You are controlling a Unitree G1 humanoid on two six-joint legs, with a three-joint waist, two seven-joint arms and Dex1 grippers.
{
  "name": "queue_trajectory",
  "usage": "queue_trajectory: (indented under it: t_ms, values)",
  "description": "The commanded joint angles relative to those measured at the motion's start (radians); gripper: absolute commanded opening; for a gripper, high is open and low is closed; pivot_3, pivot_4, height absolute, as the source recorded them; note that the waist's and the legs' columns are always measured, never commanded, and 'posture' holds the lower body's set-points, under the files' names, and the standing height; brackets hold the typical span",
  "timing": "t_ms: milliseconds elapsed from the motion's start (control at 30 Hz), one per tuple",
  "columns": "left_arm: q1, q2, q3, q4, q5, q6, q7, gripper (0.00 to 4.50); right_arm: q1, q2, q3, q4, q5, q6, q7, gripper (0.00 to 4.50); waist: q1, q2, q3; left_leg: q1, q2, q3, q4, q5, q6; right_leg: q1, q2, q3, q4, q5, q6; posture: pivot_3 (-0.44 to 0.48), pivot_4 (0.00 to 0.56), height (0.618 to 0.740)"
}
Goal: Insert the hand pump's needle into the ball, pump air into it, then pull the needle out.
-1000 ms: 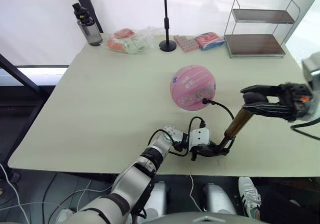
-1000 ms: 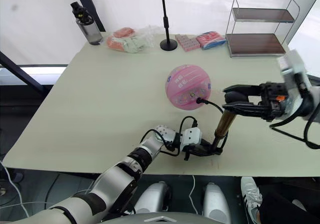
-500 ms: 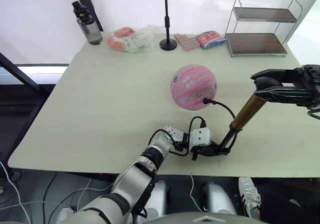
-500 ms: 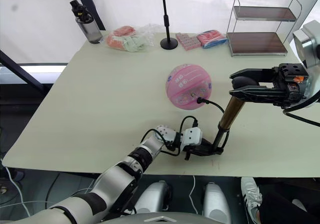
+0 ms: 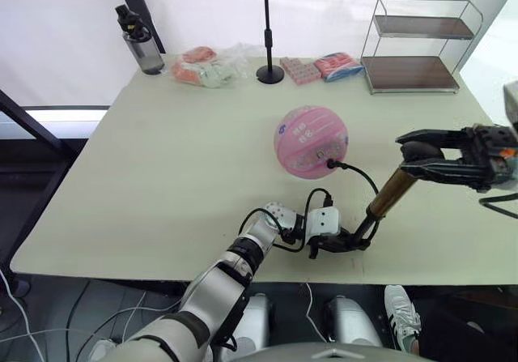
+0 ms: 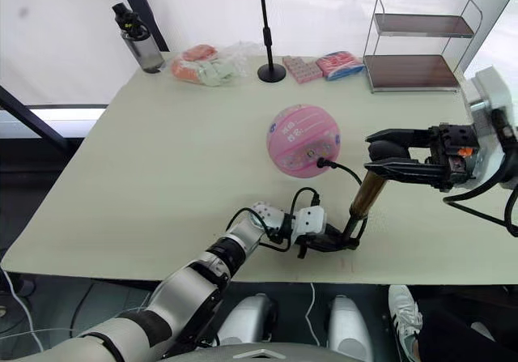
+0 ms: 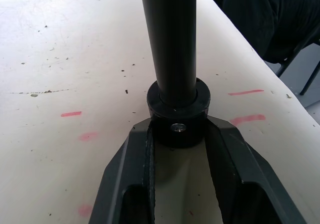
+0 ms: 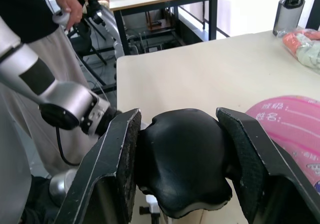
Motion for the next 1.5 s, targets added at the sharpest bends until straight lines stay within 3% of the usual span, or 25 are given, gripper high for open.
queue_trajectory:
  t_ms: [33,467,667,1200,1500]
  values:
    - [0.022,0.011,-0.031,0.049,0.037,0.068,-0.022,1.16,0.071,0.016,0.045,-0.001,-0.099,-0.035,-0.015,1.92,0.002,-0.002,-0.001,0.000,0.000,0.000,0.000,0.000,0.000,0.000,0.000,0.000,0.000,0.000,0.000,0.000,0.150,0.740]
    - [0.024,0.011,-0.018,0.041,0.027,0.062,-0.027,1.16,0.234,0.188,0.214,0.046,-0.296,-0.218,-0.032,1.92,0.001,-0.003,-0.003,0.000,0.000,0.000,0.000,0.000,0.000,0.000,0.000,0.000,0.000,0.000,0.000,0.000,0.150,0.740]
    - [0.026,0.015,-0.022,0.041,0.032,0.041,-0.027,1.16,0.265,0.206,0.234,0.055,-0.340,-0.263,-0.018,1.92,0.001,-0.002,-0.004,0.000,0.000,0.000,0.000,0.000,0.000,0.000,0.001,0.000,0.000,0.000,0.000,0.000,0.150,0.740]
    - [0.020,0.012,-0.024,0.050,0.033,0.045,-0.025,1.16,0.045,0.041,-0.070,-0.044,0.052,0.008,-0.035,1.92,0.003,0.002,-0.001,-0.003,-0.001,-0.001,0.000,0.000,0.000,-0.002,0.000,0.000,0.000,0.000,0.000,0.000,0.150,0.740]
    - [0.022,0.011,-0.027,0.052,0.034,0.043,-0.029,1.16,-0.135,-0.050,-0.144,0.002,0.204,0.131,-0.072,1.92,0.003,0.004,0.000,-0.003,0.000,0.000,0.000,0.000,0.000,-0.003,-0.001,0.001,0.000,0.000,0.000,0.000,0.150,0.740]
